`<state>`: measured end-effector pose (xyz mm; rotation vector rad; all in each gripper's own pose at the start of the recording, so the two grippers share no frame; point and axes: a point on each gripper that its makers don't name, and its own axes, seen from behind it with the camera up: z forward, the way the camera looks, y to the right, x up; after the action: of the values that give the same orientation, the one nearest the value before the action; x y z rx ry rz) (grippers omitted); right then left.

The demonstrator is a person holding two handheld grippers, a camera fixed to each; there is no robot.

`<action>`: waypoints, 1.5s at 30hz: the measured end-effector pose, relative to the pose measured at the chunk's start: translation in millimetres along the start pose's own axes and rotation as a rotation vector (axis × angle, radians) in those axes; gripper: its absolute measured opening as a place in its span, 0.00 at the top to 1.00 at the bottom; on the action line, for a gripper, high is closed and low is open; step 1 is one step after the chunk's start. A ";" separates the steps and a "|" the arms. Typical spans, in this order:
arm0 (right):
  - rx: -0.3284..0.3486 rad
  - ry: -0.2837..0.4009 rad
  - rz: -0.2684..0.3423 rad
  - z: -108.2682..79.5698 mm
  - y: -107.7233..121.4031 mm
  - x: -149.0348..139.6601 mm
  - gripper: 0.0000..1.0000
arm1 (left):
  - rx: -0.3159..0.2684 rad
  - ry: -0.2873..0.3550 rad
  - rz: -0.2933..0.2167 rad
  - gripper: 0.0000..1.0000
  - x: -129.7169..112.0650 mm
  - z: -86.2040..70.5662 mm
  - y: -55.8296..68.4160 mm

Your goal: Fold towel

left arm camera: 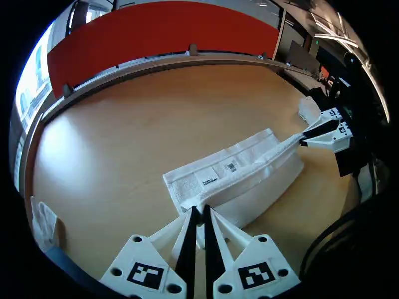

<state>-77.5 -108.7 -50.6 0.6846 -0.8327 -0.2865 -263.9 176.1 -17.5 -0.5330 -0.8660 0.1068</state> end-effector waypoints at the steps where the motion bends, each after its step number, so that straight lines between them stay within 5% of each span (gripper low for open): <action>1: 0.002 -0.005 0.001 1.8 0.5 -1.1 0.83 | 0.004 -0.003 0.001 0.91 -0.9 2.9 -1.4; 10: -0.021 -0.026 0.001 17.7 10.8 -6.4 0.80 | 0.029 -0.020 0.015 0.88 -5.8 20.7 -7.1; 21: -0.086 -0.034 -0.011 29.3 27.7 -11.9 0.46 | 0.080 -0.018 0.009 0.77 -3.5 29.3 -22.6; 31: -0.152 -0.027 -0.020 33.0 47.0 -5.1 0.30 | 0.102 -0.026 0.013 0.54 -3.1 30.7 -30.9; 39: -0.185 -0.014 -0.006 33.6 56.9 3.2 0.19 | 0.132 -0.015 0.014 0.23 2.4 29.6 -43.8; 45: -0.194 -0.013 -0.006 34.4 60.2 5.4 0.18 | 0.155 -0.006 0.016 0.22 6.3 29.6 -51.9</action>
<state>-101.7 -81.3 8.6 0.5049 -0.8032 -0.3725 -288.4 145.1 27.7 -0.3950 -0.8515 0.1881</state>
